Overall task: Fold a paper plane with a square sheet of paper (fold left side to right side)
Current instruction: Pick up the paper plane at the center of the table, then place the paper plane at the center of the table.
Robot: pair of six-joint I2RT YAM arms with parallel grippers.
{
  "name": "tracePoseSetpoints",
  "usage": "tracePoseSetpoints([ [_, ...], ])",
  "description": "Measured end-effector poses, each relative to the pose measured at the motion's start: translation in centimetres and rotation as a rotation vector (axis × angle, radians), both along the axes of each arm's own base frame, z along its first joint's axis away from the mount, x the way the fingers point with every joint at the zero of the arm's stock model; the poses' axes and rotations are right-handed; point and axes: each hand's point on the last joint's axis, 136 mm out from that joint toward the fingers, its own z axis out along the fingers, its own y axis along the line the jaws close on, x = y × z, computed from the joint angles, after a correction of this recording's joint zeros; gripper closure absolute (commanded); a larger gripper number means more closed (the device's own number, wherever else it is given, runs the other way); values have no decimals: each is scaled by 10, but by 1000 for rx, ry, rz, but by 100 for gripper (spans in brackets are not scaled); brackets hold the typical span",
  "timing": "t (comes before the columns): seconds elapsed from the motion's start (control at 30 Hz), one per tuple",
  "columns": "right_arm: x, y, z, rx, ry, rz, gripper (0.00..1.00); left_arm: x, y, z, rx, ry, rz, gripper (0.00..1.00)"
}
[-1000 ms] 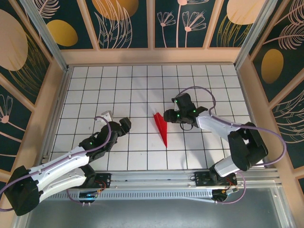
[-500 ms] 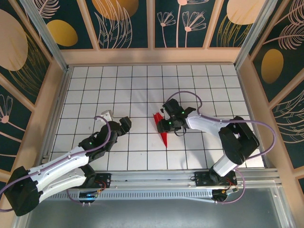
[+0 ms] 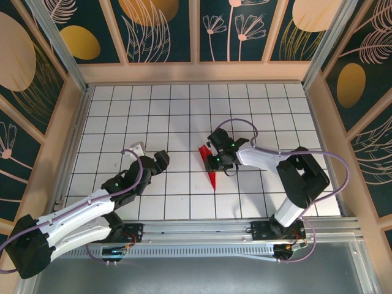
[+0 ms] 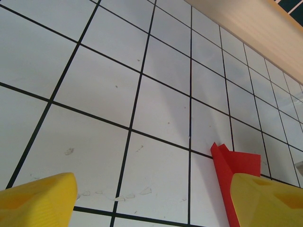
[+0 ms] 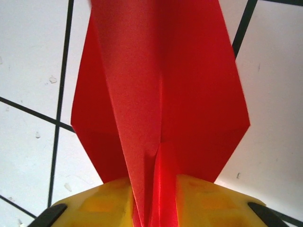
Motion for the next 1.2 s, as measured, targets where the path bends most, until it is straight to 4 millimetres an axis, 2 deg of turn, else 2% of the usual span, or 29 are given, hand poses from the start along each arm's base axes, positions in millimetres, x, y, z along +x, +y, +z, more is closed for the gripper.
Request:
tracePoseSetpoints([
  [0.27,-5,2,-11,-27,19,8,84,0,0,0,0,0,0,16],
  [0.4,-6,1,-14,-38,24,3,84,0,0,0,0,0,0,15],
  [0.53,-4,3,-12,-34,26,-11,89,0,0,0,0,0,0,15],
  [0.63,3,7,-3,-25,10,-27,94,0,0,0,0,-1,0,15],
  [0.77,30,19,21,4,-35,-76,97,0,0,3,4,-10,-5,14],
  [0.9,82,22,37,-4,-87,-167,97,0,1,6,14,-23,-12,13],
  [1.0,121,17,38,-35,-113,-231,97,-1,2,8,23,-28,-18,13],
  [1.1,150,12,34,-67,-120,-279,97,0,2,8,29,-30,-20,13],
  [1.2,168,9,26,-97,-112,-310,97,0,2,8,32,-30,-23,13],
])
